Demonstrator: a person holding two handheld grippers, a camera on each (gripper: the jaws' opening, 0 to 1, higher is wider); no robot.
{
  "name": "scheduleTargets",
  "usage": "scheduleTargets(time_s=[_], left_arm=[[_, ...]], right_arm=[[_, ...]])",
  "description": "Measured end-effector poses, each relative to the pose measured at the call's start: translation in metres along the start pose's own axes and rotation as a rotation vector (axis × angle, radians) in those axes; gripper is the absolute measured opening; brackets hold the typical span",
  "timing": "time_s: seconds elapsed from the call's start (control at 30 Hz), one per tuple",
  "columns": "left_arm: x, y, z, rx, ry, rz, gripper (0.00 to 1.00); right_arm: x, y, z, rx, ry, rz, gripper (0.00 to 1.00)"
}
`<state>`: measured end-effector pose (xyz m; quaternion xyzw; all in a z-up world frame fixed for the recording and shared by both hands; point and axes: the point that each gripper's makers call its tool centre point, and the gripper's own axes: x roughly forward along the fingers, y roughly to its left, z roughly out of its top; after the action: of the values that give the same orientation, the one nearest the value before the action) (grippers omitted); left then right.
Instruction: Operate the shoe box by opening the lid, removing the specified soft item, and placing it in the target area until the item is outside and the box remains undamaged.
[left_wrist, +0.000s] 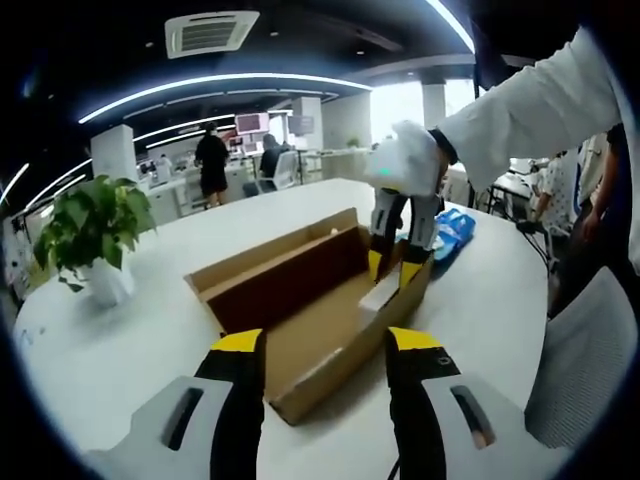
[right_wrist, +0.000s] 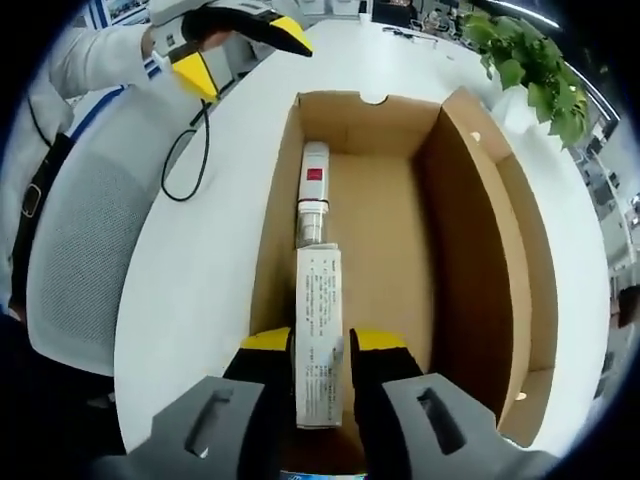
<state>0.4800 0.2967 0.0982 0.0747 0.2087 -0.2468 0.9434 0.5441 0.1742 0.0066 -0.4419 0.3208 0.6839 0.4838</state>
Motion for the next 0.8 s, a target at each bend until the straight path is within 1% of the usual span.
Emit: scheduleTargets(time_s=[0.13,0.43,0.6,0.8], left_arm=[[0.000,0.000,0.000,-0.001,-0.002,0.000,0.48],[0.000,-0.002,0.000,0.002,0.000,-0.005,0.48],[0.000,-0.002,0.001,0.003,-0.002,-0.004,0.48],[0.001,-0.004,0.002,0.003,-0.004,-0.005,0.48]], right_arm=[[0.003,-0.006,-0.003,0.002,0.011,-0.016,0.17],[0.001,-0.009,-0.004,-0.001,0.010,-0.034,0.16],[-0.009,-0.009,-0.003,-0.006,-0.003,-0.042,0.16],[-0.025,-0.015,0.002,0.011,-0.036,-0.067,0.16]])
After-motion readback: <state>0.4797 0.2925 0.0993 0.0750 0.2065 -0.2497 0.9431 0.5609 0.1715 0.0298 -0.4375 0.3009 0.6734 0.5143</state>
